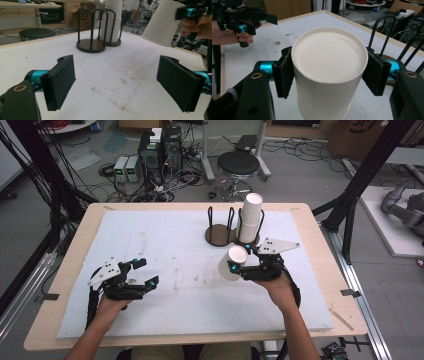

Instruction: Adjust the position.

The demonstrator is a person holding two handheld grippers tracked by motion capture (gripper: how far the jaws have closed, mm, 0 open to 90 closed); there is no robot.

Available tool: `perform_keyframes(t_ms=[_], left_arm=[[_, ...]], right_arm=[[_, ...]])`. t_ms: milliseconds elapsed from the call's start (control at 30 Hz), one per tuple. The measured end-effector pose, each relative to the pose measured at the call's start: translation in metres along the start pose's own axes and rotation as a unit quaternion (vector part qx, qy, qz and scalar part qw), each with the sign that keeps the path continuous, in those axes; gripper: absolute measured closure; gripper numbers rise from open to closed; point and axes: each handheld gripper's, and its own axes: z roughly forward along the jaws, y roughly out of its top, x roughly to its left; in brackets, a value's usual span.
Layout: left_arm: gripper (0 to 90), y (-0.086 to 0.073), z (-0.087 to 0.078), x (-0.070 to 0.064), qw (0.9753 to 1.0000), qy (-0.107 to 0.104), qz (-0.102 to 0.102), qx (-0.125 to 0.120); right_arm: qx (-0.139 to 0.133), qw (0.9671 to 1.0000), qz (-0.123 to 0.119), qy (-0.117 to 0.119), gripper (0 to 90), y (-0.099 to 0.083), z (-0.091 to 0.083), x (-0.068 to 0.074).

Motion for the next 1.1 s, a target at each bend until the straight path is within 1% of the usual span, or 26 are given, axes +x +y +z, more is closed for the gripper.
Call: perform_keyframes(t_ms=[67, 300, 433, 467, 500, 567, 600, 633, 667, 733, 800, 833, 867, 900, 1000, 1033, 1067, 1100], left_arm=[[15.2, 0.001, 0.001, -0.001, 1.0, -0.007, 0.0, -0.002], [15.2, 0.002, 0.004, -0.005, 0.9996, -0.026, 0.005, 0.004], [15.2, 0.004, 0.007, -0.01, 0.999, -0.045, 0.008, 0.003], [15.2, 0.005, 0.008, -0.012, 0.9986, -0.052, 0.01, 0.0], [15.2, 0.006, 0.01, -0.013, 0.9981, -0.06, 0.009, -0.002], [15.2, 0.008, 0.012, -0.017, 0.997, -0.077, 0.011, -0.006], [15.2, 0.009, 0.014, -0.018, 0.9965, -0.082, 0.016, -0.006], [15.2, 0.01, 0.016, -0.02, 0.996, -0.086, 0.023, -0.006], [15.2, 0.012, 0.018, -0.021, 0.9954, -0.09, 0.03, -0.01], [15.2, 0.015, 0.022, -0.023, 0.9937, -0.1, 0.046, -0.02], [15.2, 0.019, 0.026, -0.025, 0.992, -0.112, 0.054, -0.023], [15.2, 0.02, 0.029, -0.026, 0.9914, -0.116, 0.055, -0.023], [15.2, 0.021, 0.031, -0.027, 0.9908, -0.122, 0.053, -0.021], [15.2, 0.022, 0.034, -0.027, 0.9905, -0.127, 0.049, -0.017], [15.1, 0.023, 0.044, -0.03, 0.989, -0.14, 0.045, -0.01], [15.0, 0.024, 0.048, -0.031, 0.9879, -0.148, 0.046, -0.008], [15.0, 0.027, 0.056, -0.034, 0.9856, -0.161, 0.053, -0.003], [15.0, 0.027, 0.056, -0.034, 0.9856, -0.161, 0.053, -0.003]], right_arm=[[-0.001, 1.0, 0.0, 0.005, 34.0, 0.001, 0.001, 0.001], [0.003, 0.9998, -0.003, 0.022, 33.9, 0.002, 0.007, 0.006], [0.003, 0.9995, -0.009, 0.032, 33.9, 0.003, 0.01, 0.01], [0.004, 0.9992, -0.009, 0.038, 33.9, 0.003, 0.011, 0.013], [0.004, 0.9992, -0.009, 0.038, 33.9, 0.003, 0.011, 0.013], [0.004, 0.999, -0.013, 0.043, 33.9, 0.004, 0.013, 0.016], [0.003, 0.9988, -0.013, 0.047, 33.9, 0.004, 0.013, 0.018], [0.003, 0.9984, -0.018, 0.054, 33.9, 0.005, 0.014, 0.021], [0.003, 0.9984, -0.018, 0.054, 33.9, 0.005, 0.014, 0.021], [0.003, 0.9979, -0.021, 0.061, 33.9, 0.006, 0.016, 0.023], [0.002, 0.9974, -0.025, 0.067, 33.9, 0.007, 0.017, 0.027], [0.002, 0.9974, -0.025, 0.067, 33.9, 0.007, 0.017, 0.027], [0.002, 0.9968, -0.027, 0.075, 33.9, 0.008, 0.018, 0.029], [0.002, 0.9968, -0.027, 0.075, 33.9, 0.008, 0.018, 0.029], [0.0, 0.9959, -0.031, 0.085, 33.9, 0.009, 0.021, 0.032], [0.001, 0.9956, -0.032, 0.089, 34.0, 0.01, 0.022, 0.033], [-0.001, 0.9952, -0.033, 0.092, 34.0, 0.01, 0.024, 0.034], [-0.001, 0.9952, -0.033, 0.092, 34.0, 0.01, 0.024, 0.034]])
